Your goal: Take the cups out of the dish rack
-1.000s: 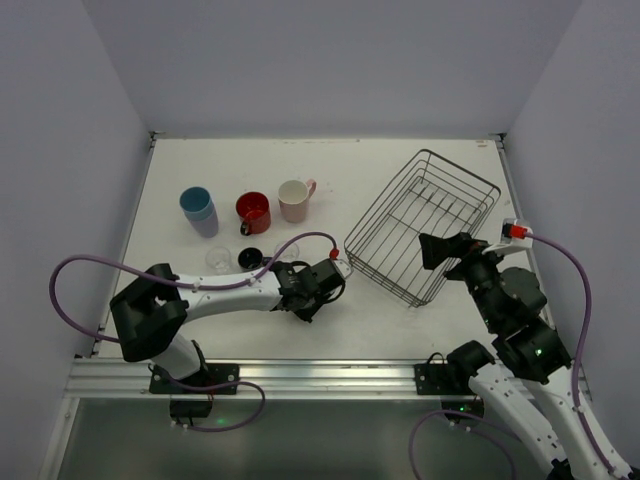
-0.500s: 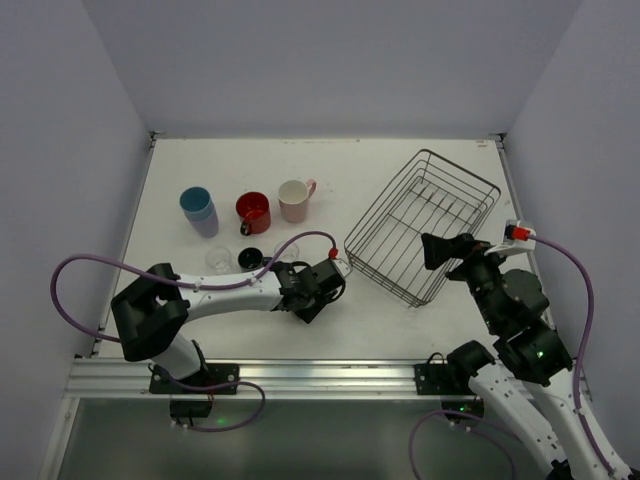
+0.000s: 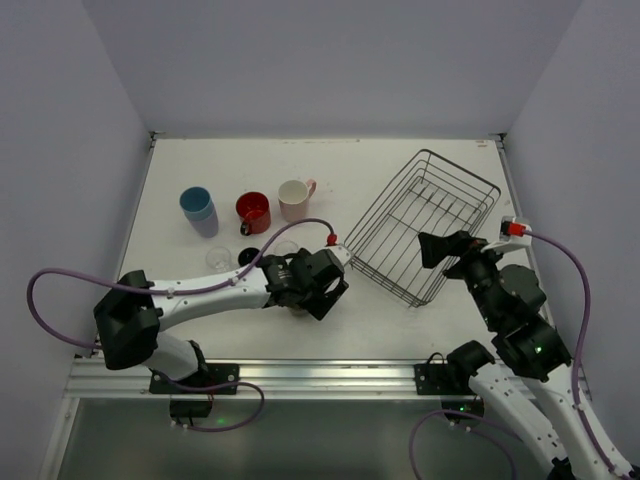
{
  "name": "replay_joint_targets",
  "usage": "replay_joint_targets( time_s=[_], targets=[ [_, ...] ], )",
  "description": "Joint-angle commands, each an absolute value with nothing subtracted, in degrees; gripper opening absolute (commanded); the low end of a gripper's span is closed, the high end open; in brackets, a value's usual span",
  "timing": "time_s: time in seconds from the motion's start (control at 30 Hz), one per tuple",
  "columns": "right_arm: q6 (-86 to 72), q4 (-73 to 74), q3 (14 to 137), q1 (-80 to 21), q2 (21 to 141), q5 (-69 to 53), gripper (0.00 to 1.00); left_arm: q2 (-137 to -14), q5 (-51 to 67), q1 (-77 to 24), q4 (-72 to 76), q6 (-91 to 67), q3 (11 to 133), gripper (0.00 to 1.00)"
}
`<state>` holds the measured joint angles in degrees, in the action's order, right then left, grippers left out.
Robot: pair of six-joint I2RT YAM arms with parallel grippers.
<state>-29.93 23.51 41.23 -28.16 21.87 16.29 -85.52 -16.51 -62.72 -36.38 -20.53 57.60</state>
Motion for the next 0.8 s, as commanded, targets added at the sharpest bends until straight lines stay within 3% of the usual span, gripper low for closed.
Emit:
replay_joint_targets(
  time_s=[0.0,0.07,0.5,0.77],
  targets=[
    [-29.79,22.59,43.42,-28.04,23.38,14.77,0.99,-80.17,-22.92,-63.11,-38.06,-21.80,62.57,0.90],
    [-29.97,22.15,43.50,-28.04,23.82,14.15,0.99,-78.41,-25.48,-63.11,-37.80,-21.80,63.10,1.00],
    [-27.43,20.83,46.31,-28.04,20.40,14.41,0.99,-48.45,-37.35,-63.19,-23.03,-14.95,61.44,1.00],
    [-22.33,21.01,51.06,-27.95,13.36,20.90,0.99,-39.91,-46.14,-63.19,-18.64,-11.69,58.20,1.00]
  ],
)
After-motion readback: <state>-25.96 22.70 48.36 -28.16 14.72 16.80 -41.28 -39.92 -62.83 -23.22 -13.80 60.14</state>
